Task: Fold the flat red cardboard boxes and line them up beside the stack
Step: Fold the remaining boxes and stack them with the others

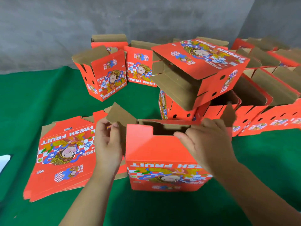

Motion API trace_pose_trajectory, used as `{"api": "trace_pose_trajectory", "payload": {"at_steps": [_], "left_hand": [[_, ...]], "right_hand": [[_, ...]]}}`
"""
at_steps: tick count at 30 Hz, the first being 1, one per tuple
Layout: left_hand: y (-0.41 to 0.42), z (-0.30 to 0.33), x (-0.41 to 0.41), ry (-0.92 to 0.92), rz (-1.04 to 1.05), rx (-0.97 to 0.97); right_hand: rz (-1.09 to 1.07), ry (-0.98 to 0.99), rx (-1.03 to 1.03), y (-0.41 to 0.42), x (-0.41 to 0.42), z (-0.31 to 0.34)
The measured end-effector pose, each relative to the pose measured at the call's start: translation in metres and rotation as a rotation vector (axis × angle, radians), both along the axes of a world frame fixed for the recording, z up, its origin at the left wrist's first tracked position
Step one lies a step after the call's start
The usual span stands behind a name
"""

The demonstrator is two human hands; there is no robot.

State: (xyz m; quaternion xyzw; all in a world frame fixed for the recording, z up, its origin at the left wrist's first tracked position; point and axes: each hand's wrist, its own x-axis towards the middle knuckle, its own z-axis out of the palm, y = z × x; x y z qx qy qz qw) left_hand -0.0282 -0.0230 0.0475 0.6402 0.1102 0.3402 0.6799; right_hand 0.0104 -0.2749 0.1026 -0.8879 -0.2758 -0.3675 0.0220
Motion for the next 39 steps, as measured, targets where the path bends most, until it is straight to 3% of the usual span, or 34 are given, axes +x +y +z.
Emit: {"api": "trace_pose_trajectory", "payload": {"at_steps": [3,7,10,15,20,23,25,28,31,36,39], "left_hand": [[-0.001,-0.001,0.011,-0.026,0.073,-0.046],[0.006,-0.016,0.015,0.017,0.095,0.039],[0.012,-0.018,0.015,-0.011,-0.023,0.172],[0.013,-0.016,0.012,-0.043,-0.18,0.364],[0.015,-0.009,0.013,0.037,-0.336,0.358],[0.01,-0.002,0.013,0.041,-0.303,0.219],[0.0,0.004,0.01,0.031,-0.3,0.247],[-0.007,0.0,0.006,0.013,-0.438,0.569],[-0.003,-0.009,0.01,0.187,-0.431,1.054],[-0.013,-0.007,0.025,0.192,-0.254,1.207],[-0.018,-0.011,0.034,0.22,-0.161,1.251]], "right_hand": [[-0.003,0.133,-0.033,0.005,0.013,0.006],[-0.153,0.299,-0.132,0.018,0.023,-0.005],[-0.248,0.439,-0.138,0.026,0.029,-0.018],[-0.212,0.71,-0.101,0.027,0.035,-0.052],[-0.23,0.557,0.019,0.024,0.031,-0.059],[-0.237,0.472,0.04,0.018,0.031,-0.067],[-0.262,0.463,0.009,0.017,0.03,-0.075],[-0.262,0.482,0.038,0.024,0.026,-0.085],[-0.185,0.444,0.155,0.027,0.021,-0.081],[-0.041,0.356,0.388,0.012,0.015,-0.072],[-0.012,0.096,0.568,-0.008,0.006,-0.065]]}}
